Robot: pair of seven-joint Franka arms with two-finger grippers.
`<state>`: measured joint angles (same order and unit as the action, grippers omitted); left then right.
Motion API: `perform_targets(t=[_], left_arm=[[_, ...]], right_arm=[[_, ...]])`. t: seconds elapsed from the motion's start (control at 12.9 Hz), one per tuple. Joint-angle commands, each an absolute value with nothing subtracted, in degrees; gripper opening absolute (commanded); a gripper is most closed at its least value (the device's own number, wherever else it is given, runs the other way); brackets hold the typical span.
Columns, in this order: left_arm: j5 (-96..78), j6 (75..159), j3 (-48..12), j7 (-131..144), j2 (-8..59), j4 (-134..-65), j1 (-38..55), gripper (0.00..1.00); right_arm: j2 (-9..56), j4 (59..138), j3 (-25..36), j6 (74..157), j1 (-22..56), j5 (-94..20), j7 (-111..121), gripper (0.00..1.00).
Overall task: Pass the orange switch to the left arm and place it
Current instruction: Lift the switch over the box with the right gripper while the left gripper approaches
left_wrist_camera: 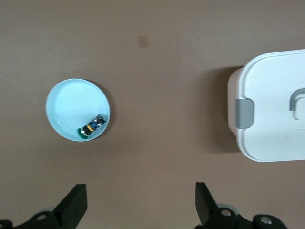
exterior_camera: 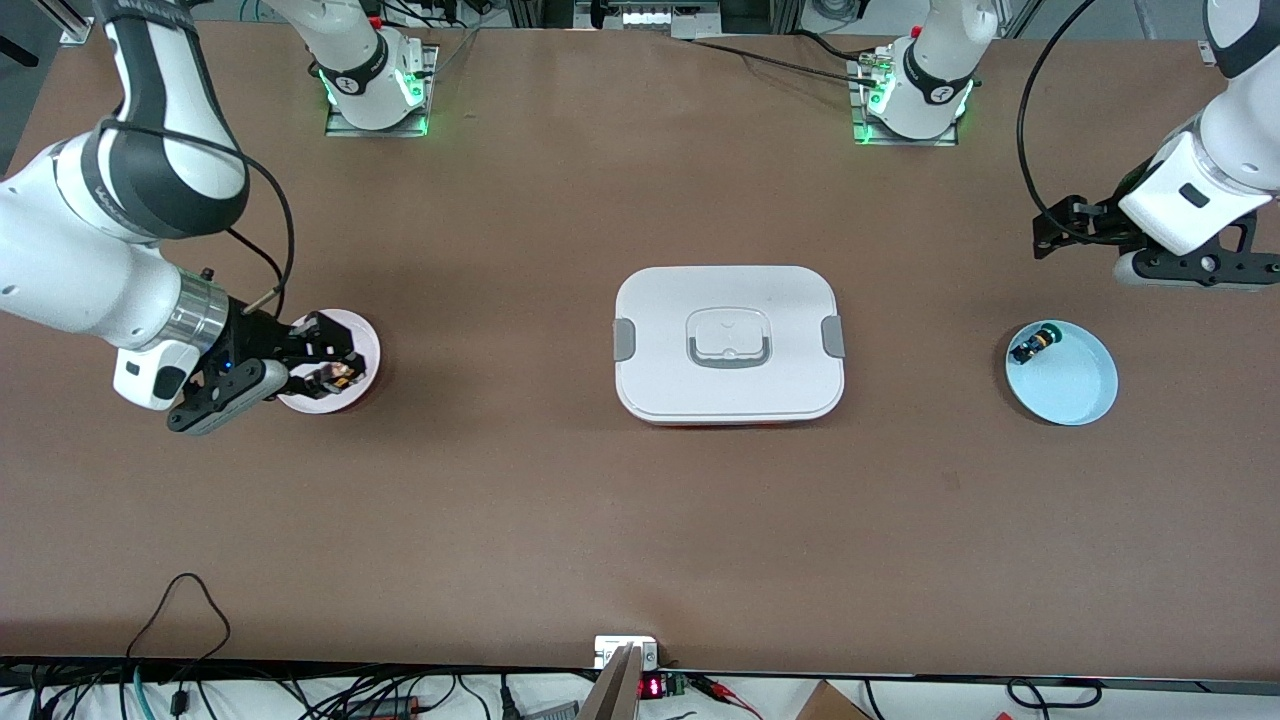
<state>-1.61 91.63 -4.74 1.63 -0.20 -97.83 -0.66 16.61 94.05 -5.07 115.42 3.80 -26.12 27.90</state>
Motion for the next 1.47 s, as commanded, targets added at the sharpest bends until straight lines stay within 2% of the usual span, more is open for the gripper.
perform_targets(t=[0.0,0.31,0.46,0.77,0.93,1.08,1.39], left_arm=[[-9.45,89.74,-4.75,0.88,3.86,-93.96,-0.97,1.00],[-23.00,80.62,-4.66,0.88,4.74,-94.13,-1.23,1.00],[-30.98,76.65,-4.57,0.88,6.50,-94.13,-1.40,1.00],[-51.10,76.99,-4.48,0.53,12.81,-94.92,-3.33,1.00],[-57.19,79.34,-4.83,0.79,14.58,-95.79,-2.90,1.00],[-62.46,85.75,-6.93,0.53,14.41,-98.60,-1.85,1.00],[-75.38,92.97,-10.02,-11.03,14.24,-105.19,-1.67,1.00]], right_arm=[[16.43,91.24,-4.75,116.00,6.93,-32.42,32.68,0.08],[16.52,90.53,-4.75,123.46,15.10,-36.01,43.66,0.08],[17.14,90.53,-4.75,124.19,17.74,-46.61,50.41,0.08],[17.84,90.62,-4.83,124.10,22.23,-61.67,66.39,0.08],[19.76,90.62,-4.75,124.10,24.16,-74.72,81.40,0.08],[21.96,90.79,-4.75,124.01,25.66,-89.23,95.39,0.08],[24.78,90.88,-4.75,124.19,29.00,-99.38,104.23,0.08]])
